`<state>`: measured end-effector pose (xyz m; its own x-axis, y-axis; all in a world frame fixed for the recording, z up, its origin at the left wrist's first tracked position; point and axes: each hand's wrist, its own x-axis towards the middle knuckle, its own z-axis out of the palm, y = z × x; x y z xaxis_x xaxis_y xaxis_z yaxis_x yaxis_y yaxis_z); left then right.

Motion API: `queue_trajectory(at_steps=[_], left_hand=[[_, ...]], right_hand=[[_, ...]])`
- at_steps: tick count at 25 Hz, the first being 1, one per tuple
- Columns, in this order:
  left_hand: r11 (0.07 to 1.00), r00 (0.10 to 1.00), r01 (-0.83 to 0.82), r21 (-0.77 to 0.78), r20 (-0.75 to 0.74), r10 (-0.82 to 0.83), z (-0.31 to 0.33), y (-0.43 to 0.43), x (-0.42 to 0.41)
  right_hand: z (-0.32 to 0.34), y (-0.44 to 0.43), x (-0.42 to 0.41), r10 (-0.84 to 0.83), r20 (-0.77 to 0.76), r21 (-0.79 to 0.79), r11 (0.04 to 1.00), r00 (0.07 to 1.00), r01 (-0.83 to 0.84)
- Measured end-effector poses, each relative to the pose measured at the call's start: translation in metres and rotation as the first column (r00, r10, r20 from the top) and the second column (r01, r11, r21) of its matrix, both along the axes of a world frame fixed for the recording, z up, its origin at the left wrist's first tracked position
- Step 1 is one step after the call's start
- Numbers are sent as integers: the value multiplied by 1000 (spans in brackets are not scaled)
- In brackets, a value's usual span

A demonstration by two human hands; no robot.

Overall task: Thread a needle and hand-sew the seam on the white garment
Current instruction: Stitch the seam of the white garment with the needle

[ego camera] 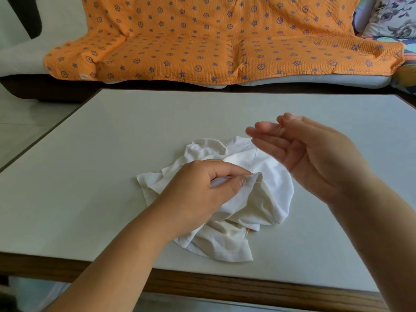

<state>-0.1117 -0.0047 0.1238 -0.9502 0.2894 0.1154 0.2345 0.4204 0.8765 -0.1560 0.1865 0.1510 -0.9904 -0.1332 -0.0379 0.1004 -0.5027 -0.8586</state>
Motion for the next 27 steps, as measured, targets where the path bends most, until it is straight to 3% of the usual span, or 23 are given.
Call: queue_trajectory(at_steps=[1,2,3,4,6,10,14,18,27], left_hand=[[1000,999,19,8,27,-19,1,-1,0],[999,998,40,12,51,-41,1,-1,1],[998,996,62,11,67,-63,1,-2,1],[997,994,82,11,75,-82,1,-3,1],[995,992,97,14,81,-98,1,-5,1],[997,995,78,10,67,-78,3,-7,0],[997,996,73,-3,45,-73,5,-7,0],[998,998,63,-19,28,-63,4,-9,0],[998,999,41,-57,3,-41,4,-12,-1]], right_hand=[[-4,1,-4,-84,-123,182,977,989,106],[-8,4,-7,-155,-267,398,881,951,255],[-12,7,-10,-180,-399,571,719,899,397],[-15,10,-11,-158,-490,665,568,857,485],[-17,15,-12,-95,-545,728,440,833,526],[-10,18,-6,126,-454,833,410,882,371],[2,17,4,356,-205,938,338,912,79],[6,21,7,500,1,956,255,866,-148],[3,17,8,517,-62,922,356,854,-149]])
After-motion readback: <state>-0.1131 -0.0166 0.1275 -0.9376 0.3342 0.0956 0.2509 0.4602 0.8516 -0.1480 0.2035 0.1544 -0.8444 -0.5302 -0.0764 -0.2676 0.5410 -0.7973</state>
